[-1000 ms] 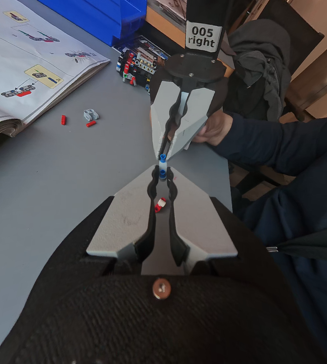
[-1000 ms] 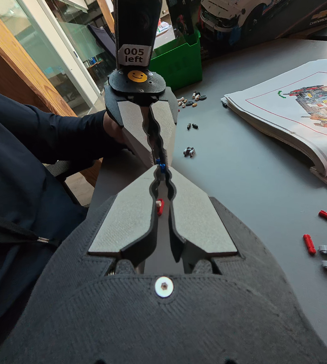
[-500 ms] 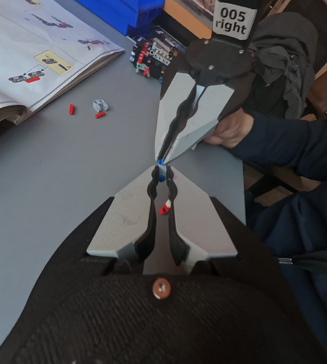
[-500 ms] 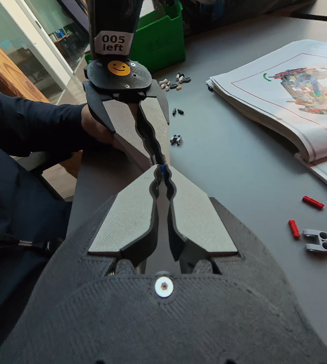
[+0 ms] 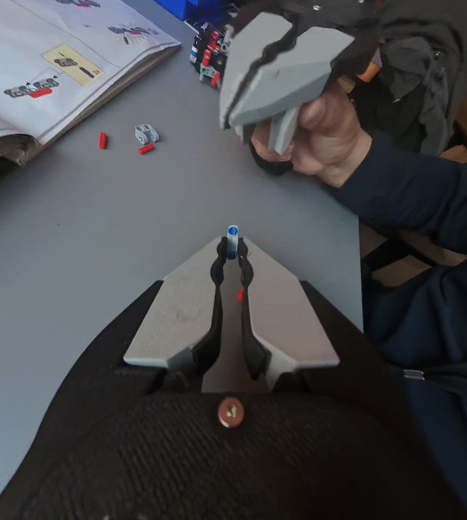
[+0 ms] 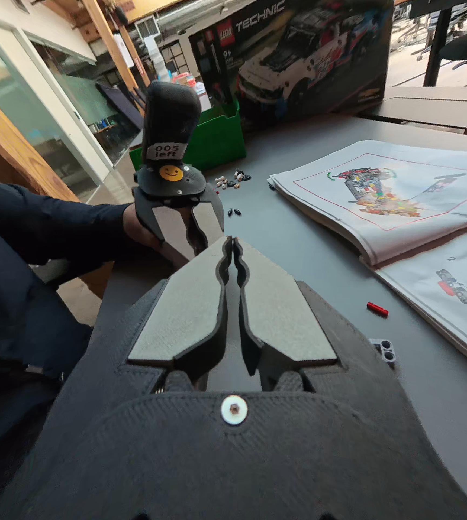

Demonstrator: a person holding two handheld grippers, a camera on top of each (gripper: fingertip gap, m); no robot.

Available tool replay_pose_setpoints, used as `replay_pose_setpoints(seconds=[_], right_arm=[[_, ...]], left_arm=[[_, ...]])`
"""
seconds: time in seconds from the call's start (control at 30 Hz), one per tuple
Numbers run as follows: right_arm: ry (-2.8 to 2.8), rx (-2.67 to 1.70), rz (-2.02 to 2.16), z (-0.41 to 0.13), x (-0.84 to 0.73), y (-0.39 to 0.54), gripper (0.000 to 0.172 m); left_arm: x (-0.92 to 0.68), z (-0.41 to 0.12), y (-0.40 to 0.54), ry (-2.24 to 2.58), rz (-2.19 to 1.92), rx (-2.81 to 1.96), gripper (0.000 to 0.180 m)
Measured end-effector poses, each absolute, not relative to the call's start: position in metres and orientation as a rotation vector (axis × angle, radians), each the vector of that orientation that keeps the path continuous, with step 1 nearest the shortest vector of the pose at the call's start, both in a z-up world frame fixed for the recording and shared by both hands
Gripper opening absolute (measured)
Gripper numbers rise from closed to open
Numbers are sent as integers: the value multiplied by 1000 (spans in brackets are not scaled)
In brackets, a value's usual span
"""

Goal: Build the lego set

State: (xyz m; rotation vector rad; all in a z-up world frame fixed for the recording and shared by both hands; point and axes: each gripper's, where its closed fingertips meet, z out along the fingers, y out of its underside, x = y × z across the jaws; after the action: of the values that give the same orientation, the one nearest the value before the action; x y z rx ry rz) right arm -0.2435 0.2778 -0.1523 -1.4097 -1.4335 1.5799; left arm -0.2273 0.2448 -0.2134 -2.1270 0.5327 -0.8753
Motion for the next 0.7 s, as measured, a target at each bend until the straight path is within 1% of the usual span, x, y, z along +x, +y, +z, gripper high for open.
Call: replay_pose_setpoints(seconds=[0.03, 0.07, 0.1, 0.2, 0.23, 0.33, 0.43, 0.47, 0.7], right_arm=[[-1499, -1399, 1548, -158, -240, 274, 1], [-1577, -1414, 1499, -168, -238, 270, 7], [-1656, -1426, 1479, -179, -236, 263, 7], [-1758, -1412, 1497, -187, -237, 247, 6], [-1790, -1403, 1480, -190, -238, 244, 3], [-1863, -1416, 1390, -202, -240, 243, 0], [-1877, -1405, 1367, -203, -240, 243, 4], [-1884, -1401, 1375, -203, -240, 242, 0], [-1932, -1407, 1384, -207, -239, 237, 0]], left_arm=[[-229, -212, 246, 532, -866, -2120, 5], [-229, -211, 246, 541, -875, -2119, 5], [-229, -212, 245, 548, -890, -2127, 5], [-228, -217, 245, 550, -916, -2146, 5], [-227, -218, 244, 556, -915, -2152, 5], [-226, -215, 245, 566, -907, -2150, 5], [-225, -216, 244, 588, -893, -2165, 5], [-224, -217, 243, 596, -896, -2172, 5], [-226, -218, 240, 654, -809, -2198, 5]])
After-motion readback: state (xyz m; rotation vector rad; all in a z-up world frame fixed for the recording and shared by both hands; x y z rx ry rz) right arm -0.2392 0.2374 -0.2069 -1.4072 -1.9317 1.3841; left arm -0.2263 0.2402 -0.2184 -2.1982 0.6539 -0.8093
